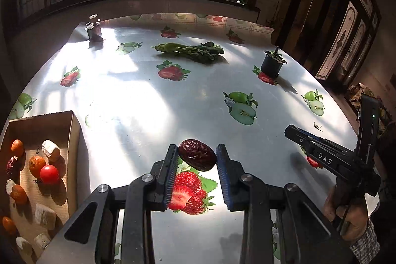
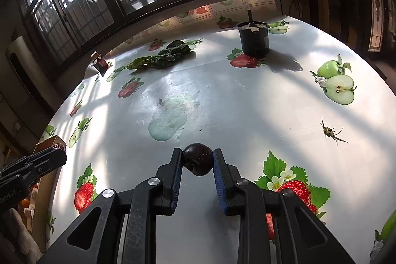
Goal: Organize fruits
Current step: 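Release the red date into the box with the left tool while the right tool drops the plum there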
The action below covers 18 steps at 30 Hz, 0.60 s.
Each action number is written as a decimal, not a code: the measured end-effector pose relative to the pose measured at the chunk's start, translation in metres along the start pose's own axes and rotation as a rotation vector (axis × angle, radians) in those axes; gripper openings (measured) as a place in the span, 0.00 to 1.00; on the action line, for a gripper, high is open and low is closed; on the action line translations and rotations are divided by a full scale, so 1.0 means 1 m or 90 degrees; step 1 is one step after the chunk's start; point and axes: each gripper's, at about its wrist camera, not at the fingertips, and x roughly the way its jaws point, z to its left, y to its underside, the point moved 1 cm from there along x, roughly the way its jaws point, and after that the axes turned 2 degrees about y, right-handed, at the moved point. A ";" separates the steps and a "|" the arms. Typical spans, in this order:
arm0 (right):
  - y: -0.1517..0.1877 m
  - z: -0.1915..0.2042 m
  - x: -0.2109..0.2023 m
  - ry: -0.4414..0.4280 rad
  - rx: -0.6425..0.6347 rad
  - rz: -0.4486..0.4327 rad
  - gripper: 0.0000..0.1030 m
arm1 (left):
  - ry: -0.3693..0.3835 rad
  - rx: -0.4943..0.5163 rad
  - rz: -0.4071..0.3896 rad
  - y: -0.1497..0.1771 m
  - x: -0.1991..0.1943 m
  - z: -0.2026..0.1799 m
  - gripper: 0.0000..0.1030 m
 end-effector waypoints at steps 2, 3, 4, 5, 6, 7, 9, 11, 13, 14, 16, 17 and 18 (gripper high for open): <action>0.002 0.008 -0.001 -0.009 -0.012 -0.001 0.25 | -0.012 -0.047 -0.014 0.013 -0.026 0.031 0.29; 0.003 0.015 -0.001 -0.010 -0.022 0.000 0.25 | -0.021 -0.071 -0.025 0.020 -0.040 0.048 0.29; 0.004 0.021 -0.001 -0.008 -0.031 0.005 0.25 | -0.029 -0.095 -0.035 0.027 -0.052 0.066 0.29; 0.004 0.029 -0.002 -0.014 -0.036 0.012 0.25 | -0.040 -0.121 -0.044 0.035 -0.063 0.084 0.29; 0.005 0.037 -0.004 -0.038 -0.033 0.022 0.25 | -0.053 -0.145 -0.051 0.042 -0.073 0.102 0.29; 0.007 0.048 -0.008 -0.070 -0.027 0.031 0.25 | -0.067 -0.164 -0.054 0.048 -0.080 0.117 0.29; 0.010 0.076 -0.017 -0.121 -0.034 0.041 0.26 | -0.105 -0.194 -0.060 0.058 -0.093 0.146 0.29; 0.014 0.112 -0.026 -0.172 -0.061 0.052 0.26 | -0.126 -0.226 -0.065 0.066 -0.103 0.168 0.29; 0.023 0.152 -0.032 -0.218 -0.097 0.068 0.26 | -0.148 -0.239 -0.068 0.074 -0.110 0.181 0.29; 0.027 0.170 -0.034 -0.238 -0.115 0.078 0.26 | -0.162 -0.241 -0.068 0.077 -0.112 0.185 0.30; 0.042 0.209 -0.035 -0.273 -0.157 0.098 0.26 | -0.171 -0.244 -0.063 0.082 -0.113 0.192 0.30; 0.049 0.228 -0.035 -0.289 -0.178 0.111 0.26 | -0.177 -0.245 -0.059 0.084 -0.111 0.194 0.30; 0.060 0.245 -0.035 -0.303 -0.201 0.122 0.26 | -0.183 -0.246 -0.056 0.086 -0.110 0.197 0.30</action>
